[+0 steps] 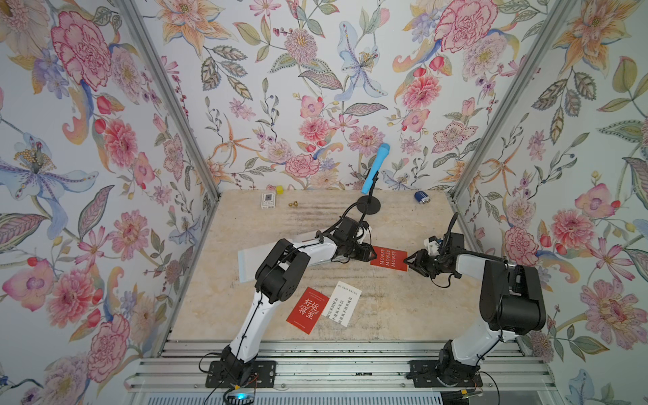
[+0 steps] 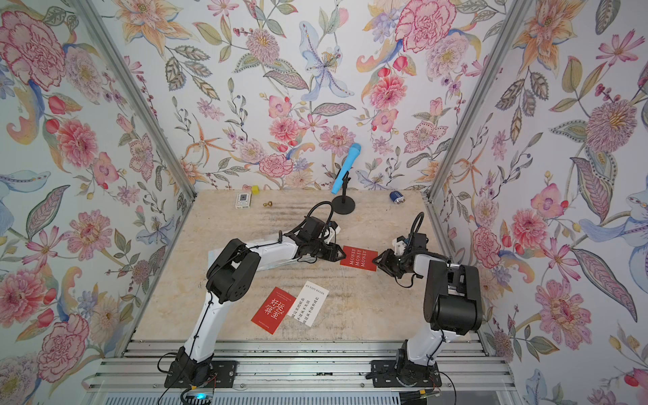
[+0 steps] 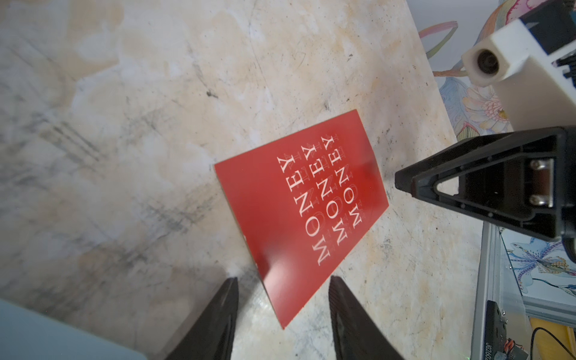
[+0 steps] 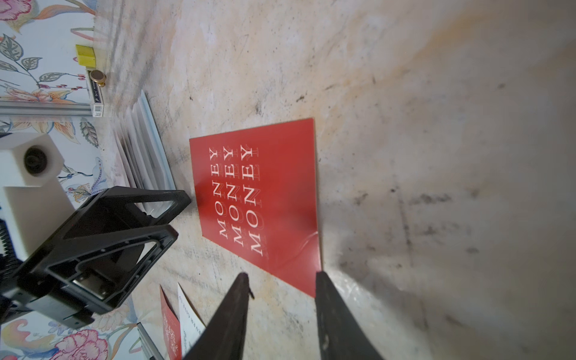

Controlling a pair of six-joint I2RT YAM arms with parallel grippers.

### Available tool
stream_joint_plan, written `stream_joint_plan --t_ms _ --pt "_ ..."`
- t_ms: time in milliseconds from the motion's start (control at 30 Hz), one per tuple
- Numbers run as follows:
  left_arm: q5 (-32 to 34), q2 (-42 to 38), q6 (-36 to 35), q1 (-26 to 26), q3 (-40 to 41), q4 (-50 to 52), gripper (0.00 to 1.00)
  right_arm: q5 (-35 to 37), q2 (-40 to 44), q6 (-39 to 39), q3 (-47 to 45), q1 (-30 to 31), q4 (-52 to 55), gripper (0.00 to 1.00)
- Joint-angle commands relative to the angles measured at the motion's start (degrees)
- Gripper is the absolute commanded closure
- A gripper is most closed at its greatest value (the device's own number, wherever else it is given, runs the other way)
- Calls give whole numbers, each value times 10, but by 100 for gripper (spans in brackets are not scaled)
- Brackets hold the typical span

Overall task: Place the photos into the photo albums
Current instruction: Pick up the photo at the center of the board.

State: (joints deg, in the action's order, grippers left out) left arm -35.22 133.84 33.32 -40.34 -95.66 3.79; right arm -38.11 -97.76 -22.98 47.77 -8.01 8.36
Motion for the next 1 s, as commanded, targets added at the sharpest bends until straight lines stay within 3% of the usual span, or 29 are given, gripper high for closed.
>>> stream_joint_plan --t_ms 0,500,800,967 --pt "0 12 4 -11 6 -13 50 -25 -15 -10 0 3 -18 62" --pt "-7 21 8 -11 5 -18 50 -64 -9 -37 4 1 -42 62" --pt "-6 19 7 -11 6 -16 50 50 -6 14 18 5 20 62" --pt "-7 21 6 -12 8 -16 50 77 -25 27 28 20 33 61"
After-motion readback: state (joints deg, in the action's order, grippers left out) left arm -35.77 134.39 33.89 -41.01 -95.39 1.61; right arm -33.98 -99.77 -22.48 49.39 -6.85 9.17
